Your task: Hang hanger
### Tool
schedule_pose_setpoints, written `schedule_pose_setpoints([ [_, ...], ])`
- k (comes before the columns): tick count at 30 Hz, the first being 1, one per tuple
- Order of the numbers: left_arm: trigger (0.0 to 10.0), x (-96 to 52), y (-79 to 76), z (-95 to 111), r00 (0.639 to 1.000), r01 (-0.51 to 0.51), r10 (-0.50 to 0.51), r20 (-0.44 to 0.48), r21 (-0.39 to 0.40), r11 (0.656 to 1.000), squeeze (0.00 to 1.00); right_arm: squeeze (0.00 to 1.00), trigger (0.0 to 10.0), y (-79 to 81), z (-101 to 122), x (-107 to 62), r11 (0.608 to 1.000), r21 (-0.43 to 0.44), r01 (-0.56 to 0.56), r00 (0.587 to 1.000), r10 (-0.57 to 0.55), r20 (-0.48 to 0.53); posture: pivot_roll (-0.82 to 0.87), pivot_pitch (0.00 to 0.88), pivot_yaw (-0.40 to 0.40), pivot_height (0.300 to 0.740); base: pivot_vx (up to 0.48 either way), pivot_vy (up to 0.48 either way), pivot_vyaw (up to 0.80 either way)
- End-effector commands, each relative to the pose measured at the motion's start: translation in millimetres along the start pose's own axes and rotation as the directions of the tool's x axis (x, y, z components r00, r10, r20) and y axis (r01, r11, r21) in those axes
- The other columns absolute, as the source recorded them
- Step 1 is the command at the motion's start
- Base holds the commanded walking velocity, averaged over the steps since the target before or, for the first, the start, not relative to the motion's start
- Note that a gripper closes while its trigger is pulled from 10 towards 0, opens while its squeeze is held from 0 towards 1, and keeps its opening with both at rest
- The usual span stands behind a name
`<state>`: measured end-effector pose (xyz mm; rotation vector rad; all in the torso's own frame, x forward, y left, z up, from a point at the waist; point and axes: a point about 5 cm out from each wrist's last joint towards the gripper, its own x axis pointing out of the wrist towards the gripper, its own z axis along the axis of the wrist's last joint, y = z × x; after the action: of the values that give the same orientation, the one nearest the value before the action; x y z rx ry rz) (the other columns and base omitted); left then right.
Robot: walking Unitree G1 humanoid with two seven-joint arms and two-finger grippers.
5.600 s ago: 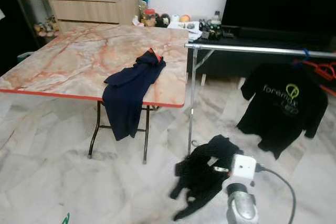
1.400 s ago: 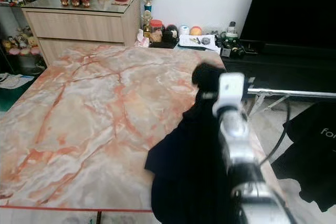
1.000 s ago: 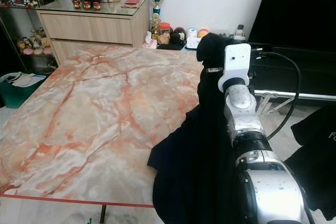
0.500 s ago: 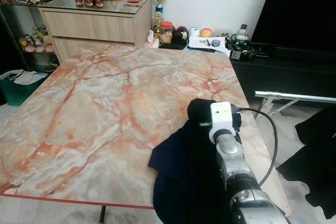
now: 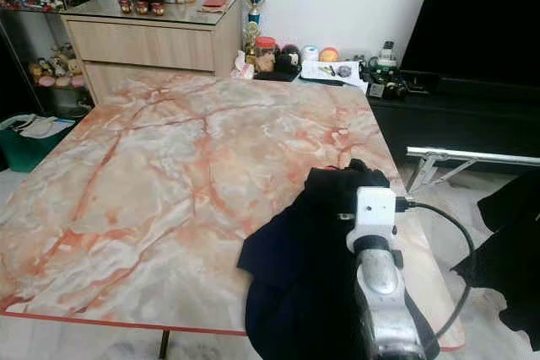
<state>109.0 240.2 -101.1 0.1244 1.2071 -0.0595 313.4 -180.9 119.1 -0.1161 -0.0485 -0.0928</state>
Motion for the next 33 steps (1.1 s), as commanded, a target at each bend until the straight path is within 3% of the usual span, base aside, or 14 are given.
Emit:
schedule_pose_setpoints([
  [1, 10.0, -0.2, -0.5, -3, 1.000, 0.000, 0.000, -0.013, 0.015, 1.000, 0.00, 0.00, 10.0, 0.5, 6, -1.9, 1.000, 0.012, 0.000, 1.000, 0.000, 0.013, 0.06, 0.000, -0.051, 0.740, 0.000, 0.000, 0.00],
  [7, 10.0, -0.2, -0.4, -3, 1.000, -0.003, 0.003, -0.009, 0.016, 1.000, 0.00, 0.00, 10.0, 0.7, 8, -15.0, 0.999, 0.026, 0.020, 1.000, -0.020, -0.006, 0.06, 0.000, -0.054, 0.740, 0.000, 0.000, 0.00],
  [10, 10.0, -0.2, -0.4, -3, 1.000, -0.002, 0.002, -0.016, 0.029, 1.000, 0.00, 0.00, 10.0, -0.3, -3, -22.9, 0.998, 0.037, 0.049, 0.994, -0.046, -0.095, 0.06, 0.000, -0.055, 0.740, 0.000, 0.000, 0.00],
  [13, 10.0, -0.2, -0.6, -3, 1.000, 0.001, 0.000, -0.015, 0.027, 1.000, 0.00, 0.00, 10.0, -10.8, -8, -21.9, 0.984, 0.120, 0.129, 0.981, -0.110, -0.158, 0.06, 0.000, -0.052, 0.740, 0.000, 0.000, 0.00],
  [14, 10.0, -0.2, -0.7, -4, 1.000, 0.001, -0.001, -0.015, 0.027, 1.000, 0.00, 0.83, 10.0, -12.8, -8, -21.1, 0.982, 0.129, 0.135, 0.980, -0.113, -0.163, 0.06, 0.000, -0.050, 0.740, 0.000, 0.000, 0.00],
  [16, 10.0, -0.2, -0.9, -4, 1.000, 0.002, -0.002, -0.016, 0.029, 1.000, 0.00, 0.83, 10.0, -15.0, -4, -19.0, 0.982, 0.129, 0.135, 0.983, -0.116, -0.145, 0.06, 0.000, -0.050, 0.740, 0.000, 0.000, 0.00],
  [17, 10.0, -0.2, -1.0, -4, 1.000, 0.004, -0.004, -0.017, 0.033, 0.999, 0.00, 1.00, 10.0, -16.5, 4, -15.3, 0.982, 0.141, 0.126, 0.988, -0.111, -0.108, 0.06, 0.000, -0.050, 0.740, 0.000, 0.000, 0.00],
  [18, 10.0, -0.2, -0.9, -4, 1.000, 0.005, -0.005, -0.018, 0.039, 0.999, 0.00, 1.00, 10.0, -18.0, 21, -10.1, 0.982, 0.153, 0.106, 0.994, -0.105, -0.016, 0.06, 0.000, -0.051, 0.740, 0.000, 0.000, 0.00],
  [21, 10.0, -0.1, -0.7, -3, 1.000, 0.004, -0.003, -0.016, 0.041, 0.999, 0.00, 1.00, 10.0, -20.6, 49, -4.5, 0.991, 0.103, 0.087, 0.986, -0.101, 0.136, 0.05, 0.000, -0.049, 0.740, 0.000, 0.000, 0.00],
  [25, 10.0, -0.1, -1.1, -3, 1.000, 0.006, -0.006, -0.013, 0.044, 0.999, 0.00, 1.00, 10.0, -22.8, 73, 0.9, 0.989, 0.128, 0.078, 0.964, -0.107, 0.243, 0.05, 0.000, -0.049, 0.740, 0.000, 0.000, 0.00],
  [27, 10.0, -0.2, -0.9, -3, 1.000, 0.006, -0.005, -0.013, 0.046, 0.999, 0.00, 1.00, 10.0, -22.2, 74, 3.4, 0.989, 0.133, 0.071, 0.969, -0.100, 0.224, 0.05, 0.000, -0.050, 0.740, 0.000, 0.000, 0.00],
  [30, 10.0, -0.3, -0.8, -3, 1.000, 0.005, -0.004, -0.013, 0.048, 0.999, 0.00, 1.00, 10.0, -17.3, 49, 5.2, 0.994, 0.070, 0.086, 0.995, -0.090, 0.051, 0.06, 0.000, -0.051, 0.740, 0.000, 0.000, 0.00],
  [31, 10.0, -0.3, -0.8, -3, 1.000, 0.005, -0.004, -0.013, 0.048, 0.999, 0.00, 1.00, 10.0, -17.3, 49, 5.2, 0.994, 0.070, 0.086, 0.995, -0.090, 0.051, 0.06, 0.000, -0.051, 0.740, 0.000, 0.000, 0.00],
  [33, 10.0, -0.3, -0.9, -4, 1.000, 0.005, -0.005, -0.014, 0.049, 0.999, 0.00, 1.00, 10.0, -15.1, 27, 1.1, 0.993, 0.052, 0.106, 0.992, -0.102, -0.070, 0.05, 0.000, -0.052, 0.740, 0.000, 0.000, 0.00],
])
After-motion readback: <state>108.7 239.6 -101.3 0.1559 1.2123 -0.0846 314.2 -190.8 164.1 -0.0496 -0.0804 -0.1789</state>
